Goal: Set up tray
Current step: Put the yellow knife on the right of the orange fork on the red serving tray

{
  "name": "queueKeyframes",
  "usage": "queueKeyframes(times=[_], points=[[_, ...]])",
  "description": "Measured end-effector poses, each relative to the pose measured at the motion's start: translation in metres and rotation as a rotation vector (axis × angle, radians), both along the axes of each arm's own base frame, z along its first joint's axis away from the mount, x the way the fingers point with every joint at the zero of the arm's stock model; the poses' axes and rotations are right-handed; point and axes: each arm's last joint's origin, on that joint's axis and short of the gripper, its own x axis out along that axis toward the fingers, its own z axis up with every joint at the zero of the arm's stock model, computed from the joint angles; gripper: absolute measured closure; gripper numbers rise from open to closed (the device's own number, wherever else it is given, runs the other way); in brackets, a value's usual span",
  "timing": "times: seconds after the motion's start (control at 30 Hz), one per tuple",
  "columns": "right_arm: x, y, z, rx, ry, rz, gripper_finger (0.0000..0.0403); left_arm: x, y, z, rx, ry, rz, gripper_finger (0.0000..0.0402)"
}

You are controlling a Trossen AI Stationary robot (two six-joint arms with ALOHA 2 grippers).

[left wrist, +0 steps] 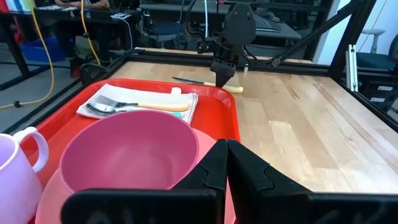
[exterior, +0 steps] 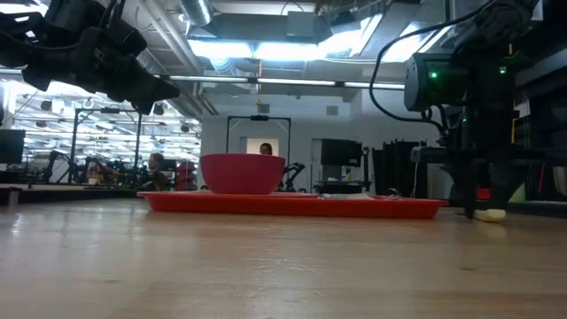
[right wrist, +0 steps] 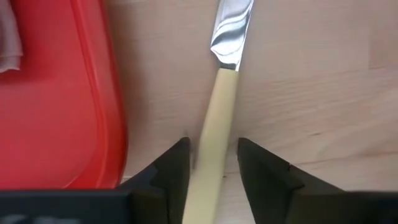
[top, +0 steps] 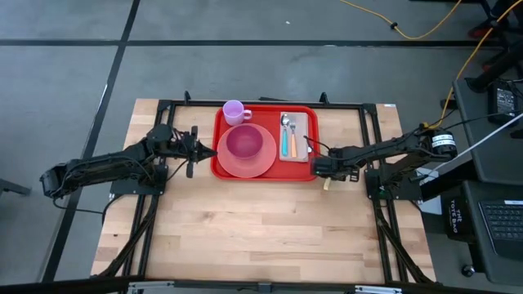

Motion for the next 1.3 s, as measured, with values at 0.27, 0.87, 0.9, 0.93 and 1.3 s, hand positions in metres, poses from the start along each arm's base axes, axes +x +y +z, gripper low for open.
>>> queueKeyframes(times=[0.27,0.87,0.9,0.93,1.3], points=[[-0.001,0.000,0.000,-0.002,0.005,-0.004,0.0325,0.000,0.000,0.000,-0.002,0.004,0.000,0.0397],[-0.009,0.003,0.014,0.003,-0.027,0.043,0.0340,0.000,0.000,-0.001,-0.009,0.012,0.001,0.0398],[-0.010,0.003,0.017,0.000,-0.041,0.049,0.0340,0.000,0.000,-0.001,-0.009,0.012,0.001,0.0397],[-0.012,0.003,0.021,-0.008,-0.043,0.060,0.0340,0.000,0.000,-0.001,-0.009,0.012,0.000,0.0397],[-0.026,0.021,0.051,-0.160,-0.130,0.397,0.0340,0.000,0.000,-0.001,-0.007,0.011,0.000,0.0398]])
